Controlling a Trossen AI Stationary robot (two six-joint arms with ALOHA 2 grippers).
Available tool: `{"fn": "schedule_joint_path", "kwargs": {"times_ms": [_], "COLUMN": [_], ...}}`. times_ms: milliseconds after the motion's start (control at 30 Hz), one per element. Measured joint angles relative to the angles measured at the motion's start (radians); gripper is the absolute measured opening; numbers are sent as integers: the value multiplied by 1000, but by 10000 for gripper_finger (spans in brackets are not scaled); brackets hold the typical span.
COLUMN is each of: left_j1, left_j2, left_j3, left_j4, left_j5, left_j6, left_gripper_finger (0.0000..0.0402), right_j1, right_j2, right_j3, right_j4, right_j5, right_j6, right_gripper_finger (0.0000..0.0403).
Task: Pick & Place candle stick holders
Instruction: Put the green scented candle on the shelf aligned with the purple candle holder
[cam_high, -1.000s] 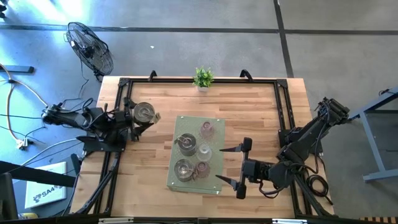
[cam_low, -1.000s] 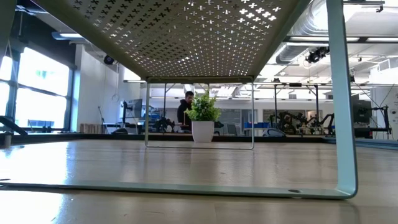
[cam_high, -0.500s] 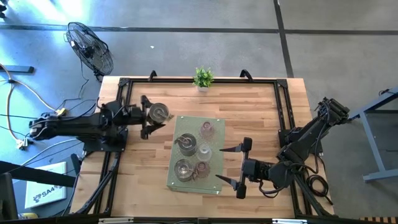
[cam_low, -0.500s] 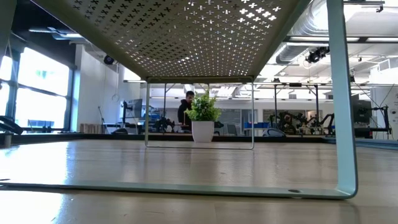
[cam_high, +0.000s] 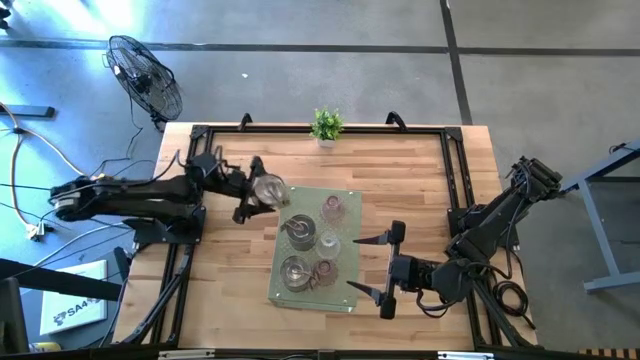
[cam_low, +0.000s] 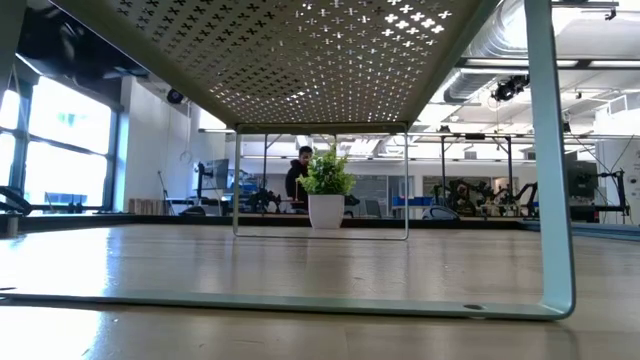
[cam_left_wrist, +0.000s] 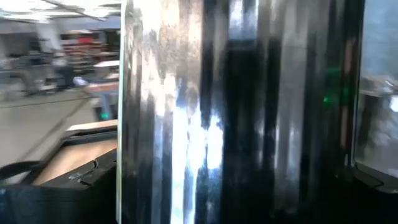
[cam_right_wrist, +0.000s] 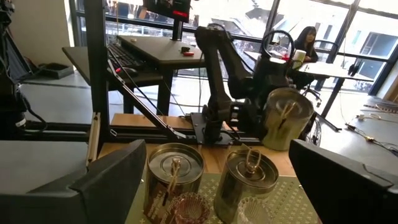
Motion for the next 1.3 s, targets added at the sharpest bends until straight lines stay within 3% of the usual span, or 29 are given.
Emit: {"fn": "schedule_joint_path", "kwargs": {"times_ms": [100,333,1300], "left_j1": [-1,0,0], "left_j2": [91,234,568], "left_j3": [0,1,14], "left_j4": [77,257,631], "left_j5": [46,40,72], "left_j6": [9,7,-89], "left_gripper_finger": [349,349,349], "right_j1": [0,0,0], "right_j2": [0,0,20], "right_j3": [0,0,0], "right_j4": [0,-3,0], "right_j5": [0,0,1], "right_j6": [2,23,23], "right_gripper_finger": [389,389,389]}}
